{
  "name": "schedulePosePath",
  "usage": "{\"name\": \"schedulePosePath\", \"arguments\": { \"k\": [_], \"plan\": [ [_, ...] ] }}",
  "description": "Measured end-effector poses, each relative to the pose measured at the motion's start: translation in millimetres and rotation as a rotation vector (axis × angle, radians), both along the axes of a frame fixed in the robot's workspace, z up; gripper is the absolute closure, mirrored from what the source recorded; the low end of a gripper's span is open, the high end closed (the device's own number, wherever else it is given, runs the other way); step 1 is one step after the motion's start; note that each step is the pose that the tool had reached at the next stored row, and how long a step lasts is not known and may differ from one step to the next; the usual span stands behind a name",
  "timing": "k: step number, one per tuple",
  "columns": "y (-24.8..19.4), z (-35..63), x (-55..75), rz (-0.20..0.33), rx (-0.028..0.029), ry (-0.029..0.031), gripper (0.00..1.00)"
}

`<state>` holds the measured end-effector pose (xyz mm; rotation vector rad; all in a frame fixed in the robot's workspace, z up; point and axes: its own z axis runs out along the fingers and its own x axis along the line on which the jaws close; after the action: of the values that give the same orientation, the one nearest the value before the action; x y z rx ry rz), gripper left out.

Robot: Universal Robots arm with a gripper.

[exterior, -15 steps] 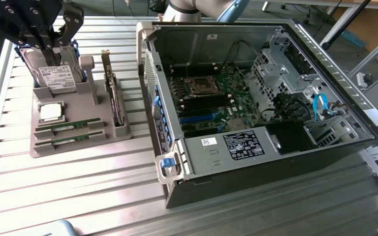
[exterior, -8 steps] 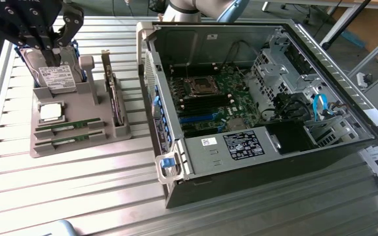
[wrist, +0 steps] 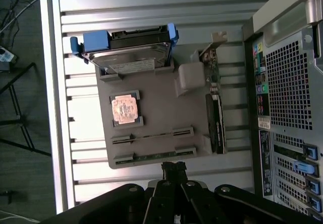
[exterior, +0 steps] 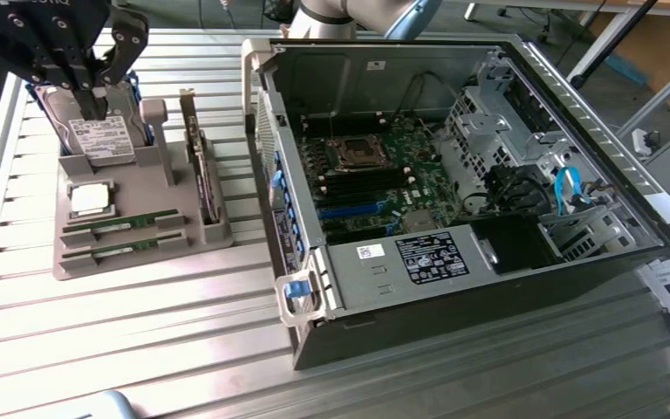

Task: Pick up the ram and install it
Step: 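Reach for the ram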

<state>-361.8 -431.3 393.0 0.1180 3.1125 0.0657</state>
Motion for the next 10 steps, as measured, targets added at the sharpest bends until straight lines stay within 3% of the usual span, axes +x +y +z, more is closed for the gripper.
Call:
{"name": "schedulePosePath", "arguments": {
  "k": [10],
  "plan": [
    [-2.5, 0.0, 0.0, 0.000, 0.0000, 0.0000, 0.89]
  ]
}}
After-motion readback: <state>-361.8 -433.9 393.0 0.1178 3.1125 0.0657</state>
